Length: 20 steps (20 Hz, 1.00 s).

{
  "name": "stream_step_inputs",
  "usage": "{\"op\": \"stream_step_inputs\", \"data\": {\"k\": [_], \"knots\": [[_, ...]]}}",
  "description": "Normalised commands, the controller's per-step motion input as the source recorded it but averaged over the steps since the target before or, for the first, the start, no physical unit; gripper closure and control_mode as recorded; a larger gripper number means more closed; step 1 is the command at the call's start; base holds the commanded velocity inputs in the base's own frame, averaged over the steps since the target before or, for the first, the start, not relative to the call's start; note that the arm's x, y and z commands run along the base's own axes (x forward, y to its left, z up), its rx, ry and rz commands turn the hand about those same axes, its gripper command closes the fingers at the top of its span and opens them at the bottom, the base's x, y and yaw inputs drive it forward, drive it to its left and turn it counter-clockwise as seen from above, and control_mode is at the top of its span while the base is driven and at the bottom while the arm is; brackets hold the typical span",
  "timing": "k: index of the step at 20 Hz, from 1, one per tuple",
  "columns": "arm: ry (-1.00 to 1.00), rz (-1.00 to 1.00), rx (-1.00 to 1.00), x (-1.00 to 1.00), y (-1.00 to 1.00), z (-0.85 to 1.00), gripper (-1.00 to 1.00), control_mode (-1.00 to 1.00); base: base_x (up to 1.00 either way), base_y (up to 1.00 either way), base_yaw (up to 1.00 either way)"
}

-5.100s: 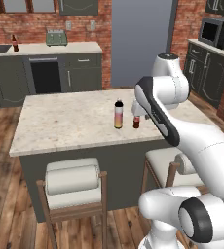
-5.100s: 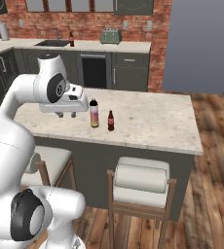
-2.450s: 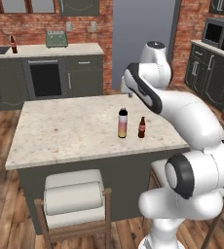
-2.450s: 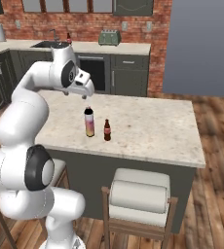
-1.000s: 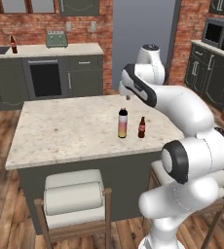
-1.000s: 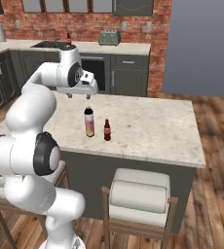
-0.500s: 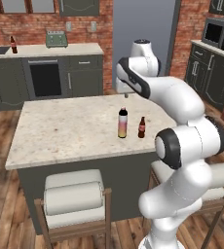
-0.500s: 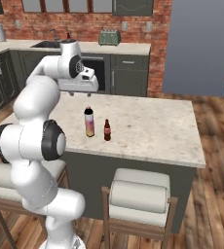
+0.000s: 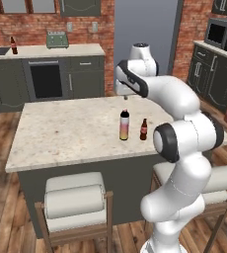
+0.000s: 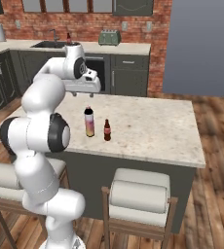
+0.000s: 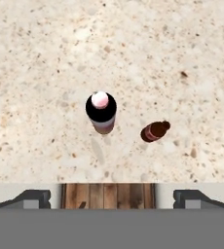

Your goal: Place the large bottle from the dining counter next to the other large bottle outside the sink, and place the small bottle from the dining counter next to the other small bottle inside the sink.

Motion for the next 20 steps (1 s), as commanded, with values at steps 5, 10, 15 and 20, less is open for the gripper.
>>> {"op": "stream_step_inputs", "data": {"k": [5, 10, 15, 20], "knots": [[-0.02, 0.00, 0.00, 0.19, 0.00, -0.32, -1.00, -1.00, 0.00, 0.00, 0.00], [-0.05, 0.00, 0.04, 0.07, 0.00, -0.26, -1.00, -1.00, 0.00, 0.00, 0.00], [0.00, 0.00, 0.01, 0.20, 0.00, -0.16, -1.00, -1.00, 0.00, 0.00, 0.00], [0.01, 0.00, 0.00, 0.21, 0.00, -0.02, -1.00, -1.00, 0.00, 0.00, 0.00]]}}
